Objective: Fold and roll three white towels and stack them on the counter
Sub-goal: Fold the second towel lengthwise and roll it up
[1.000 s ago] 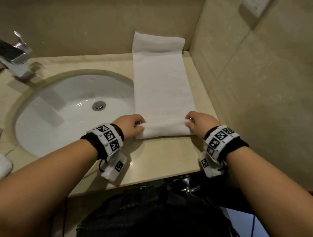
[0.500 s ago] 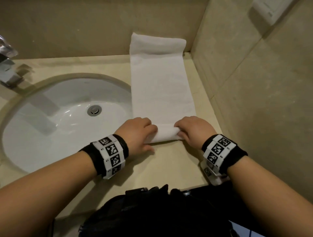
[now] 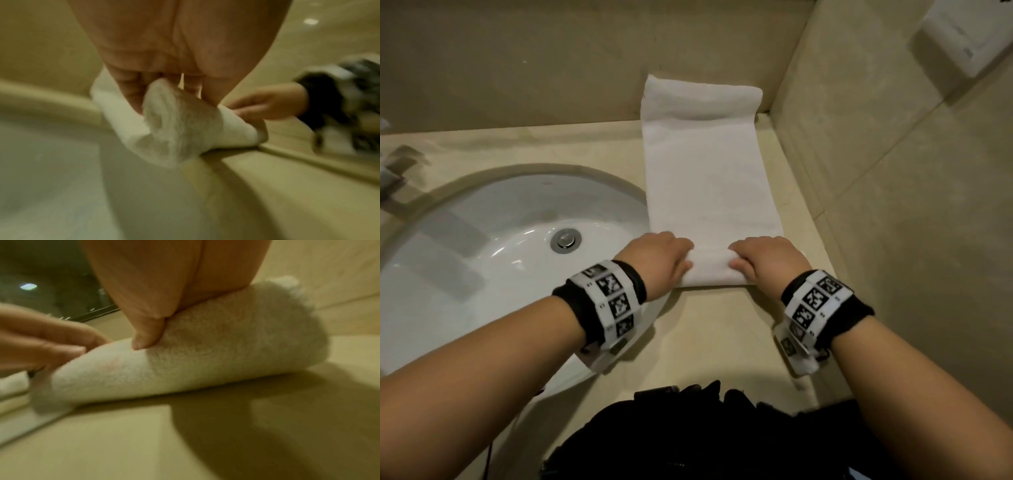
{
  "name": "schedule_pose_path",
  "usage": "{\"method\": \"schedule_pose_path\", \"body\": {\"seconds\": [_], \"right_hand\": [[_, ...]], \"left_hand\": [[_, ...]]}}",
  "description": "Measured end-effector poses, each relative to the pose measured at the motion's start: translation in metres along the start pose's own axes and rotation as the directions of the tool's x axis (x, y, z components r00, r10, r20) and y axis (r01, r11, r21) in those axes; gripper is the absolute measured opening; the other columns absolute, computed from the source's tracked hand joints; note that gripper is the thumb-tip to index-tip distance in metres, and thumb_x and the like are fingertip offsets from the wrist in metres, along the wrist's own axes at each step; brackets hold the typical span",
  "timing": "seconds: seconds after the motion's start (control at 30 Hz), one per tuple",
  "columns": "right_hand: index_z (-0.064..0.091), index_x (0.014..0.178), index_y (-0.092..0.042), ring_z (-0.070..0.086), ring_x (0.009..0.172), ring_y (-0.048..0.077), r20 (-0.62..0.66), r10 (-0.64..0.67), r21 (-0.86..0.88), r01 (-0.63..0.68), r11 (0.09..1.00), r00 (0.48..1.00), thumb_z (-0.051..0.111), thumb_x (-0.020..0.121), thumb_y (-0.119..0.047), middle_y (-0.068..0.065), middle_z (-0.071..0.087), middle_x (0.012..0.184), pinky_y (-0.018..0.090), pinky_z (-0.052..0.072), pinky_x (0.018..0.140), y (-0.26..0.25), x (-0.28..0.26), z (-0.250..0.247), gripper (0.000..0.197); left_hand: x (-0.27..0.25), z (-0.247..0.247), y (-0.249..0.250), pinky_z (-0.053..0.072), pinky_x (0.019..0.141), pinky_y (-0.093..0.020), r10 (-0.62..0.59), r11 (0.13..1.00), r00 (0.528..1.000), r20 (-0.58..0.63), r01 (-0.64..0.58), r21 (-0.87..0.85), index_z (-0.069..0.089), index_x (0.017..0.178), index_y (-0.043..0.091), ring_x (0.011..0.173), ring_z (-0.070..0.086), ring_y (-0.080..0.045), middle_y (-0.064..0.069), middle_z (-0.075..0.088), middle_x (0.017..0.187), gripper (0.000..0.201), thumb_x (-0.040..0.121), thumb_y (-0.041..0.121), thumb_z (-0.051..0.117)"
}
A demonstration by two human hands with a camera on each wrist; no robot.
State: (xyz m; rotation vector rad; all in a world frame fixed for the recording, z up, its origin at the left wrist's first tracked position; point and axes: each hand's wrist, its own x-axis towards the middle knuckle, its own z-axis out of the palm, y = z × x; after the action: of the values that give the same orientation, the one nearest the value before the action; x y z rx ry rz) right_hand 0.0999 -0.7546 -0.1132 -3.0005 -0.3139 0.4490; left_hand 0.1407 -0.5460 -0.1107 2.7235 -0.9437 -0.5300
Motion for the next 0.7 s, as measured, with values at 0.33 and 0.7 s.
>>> {"method": "schedule_pose_path", "body": {"seconds": [0.33,0.7], "right_hand": [[0.059,0.109,-0.015,0.053,0.099,0.03,-0.179,-0.045,0.014,0.048,0.999,0.983,0.067,0.072,-0.049,0.01,0.058,0.108,0.038,0.037,0.083,0.002,0.001,-0.011,0.051],[0.049,0.123,-0.02,0.056,0.103,0.027,0.03,0.033,0.132,-0.036,0.991,0.999,0.045,0.091,-0.034,0.006,0.061,0.117,0.028,0.033,0.075,0.013,0.012,-0.016,0.035]], "left_hand": [[0.025,0.002,-0.011,0.039,0.094,-0.038,0.165,0.97,0.986,0.024,-0.167,0.176,0.038,0.135,0.014,0.113,0.047,-0.029,-0.009,0.05,0.129,0.047,0.092,0.032,0.042],[0.028,0.003,-0.004,0.039,0.079,-0.036,0.144,0.962,0.99,0.01,-0.143,0.231,0.037,0.129,0.015,0.101,0.053,-0.029,-0.009,0.054,0.117,0.058,0.086,0.054,0.045]]}}
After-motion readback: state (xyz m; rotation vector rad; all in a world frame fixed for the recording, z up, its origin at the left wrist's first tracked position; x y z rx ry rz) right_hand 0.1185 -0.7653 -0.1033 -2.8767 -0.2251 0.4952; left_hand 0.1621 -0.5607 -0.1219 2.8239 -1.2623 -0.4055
